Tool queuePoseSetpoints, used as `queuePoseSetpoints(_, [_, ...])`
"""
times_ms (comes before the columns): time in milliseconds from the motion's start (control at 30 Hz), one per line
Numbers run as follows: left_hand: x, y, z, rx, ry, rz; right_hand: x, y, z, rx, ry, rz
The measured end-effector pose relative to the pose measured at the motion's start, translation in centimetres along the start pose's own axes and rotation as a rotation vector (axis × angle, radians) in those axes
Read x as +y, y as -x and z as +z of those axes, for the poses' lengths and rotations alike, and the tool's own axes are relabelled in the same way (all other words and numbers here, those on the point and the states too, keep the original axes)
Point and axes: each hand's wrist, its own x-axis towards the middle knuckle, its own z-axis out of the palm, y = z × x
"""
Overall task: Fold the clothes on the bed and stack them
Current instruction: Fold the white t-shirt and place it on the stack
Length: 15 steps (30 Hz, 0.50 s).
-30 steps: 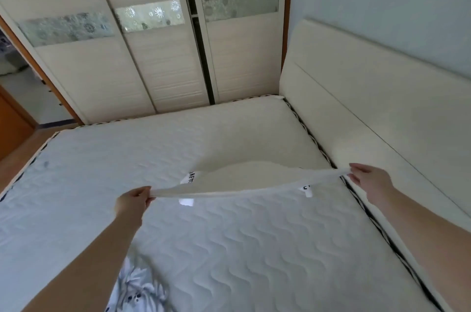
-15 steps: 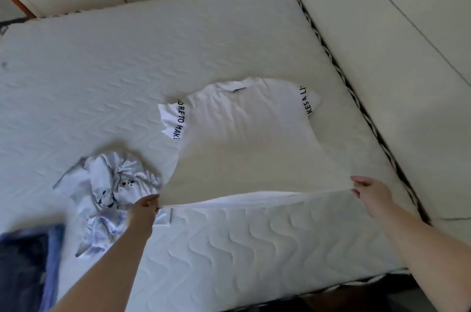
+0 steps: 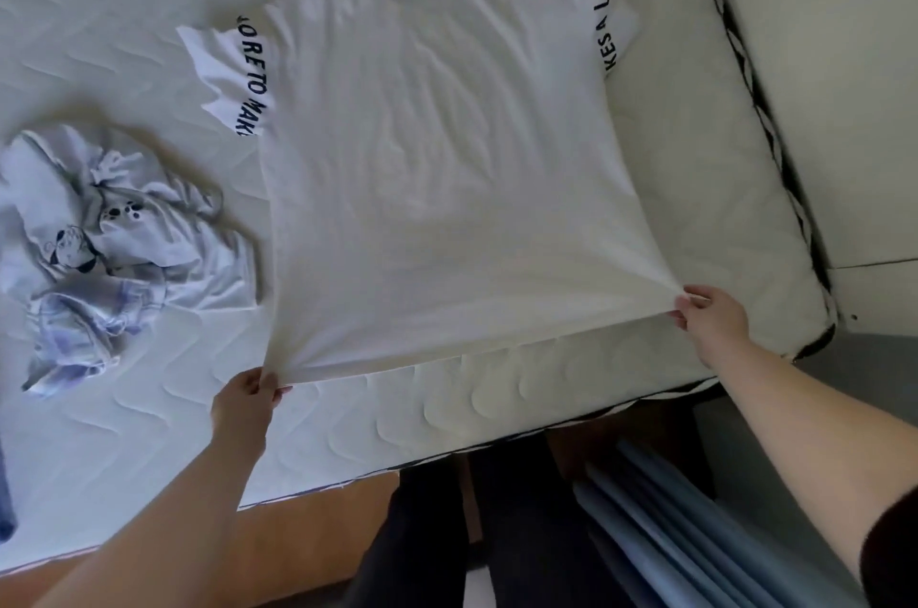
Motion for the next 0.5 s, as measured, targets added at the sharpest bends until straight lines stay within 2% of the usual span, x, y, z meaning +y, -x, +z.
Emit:
queuePoseSetpoints(233, [-6.2,1.0,0.6,-0.066,-0.047,-0.122,5.4,-0.4,-0.7,0.045,0.317,0.007])
queuePoseSetpoints(400, [-7.1,3.1,0.2,-0.127,-0.299,-0.001,6.0,0.2,-1.0,0.032,0.547,0.071])
queuePoseSetpoints(500, [-7.7,3.4,0.2,-0.135,-0.328,-0.025,6.1,0.9,-0.7,0.015,0.628,0.121])
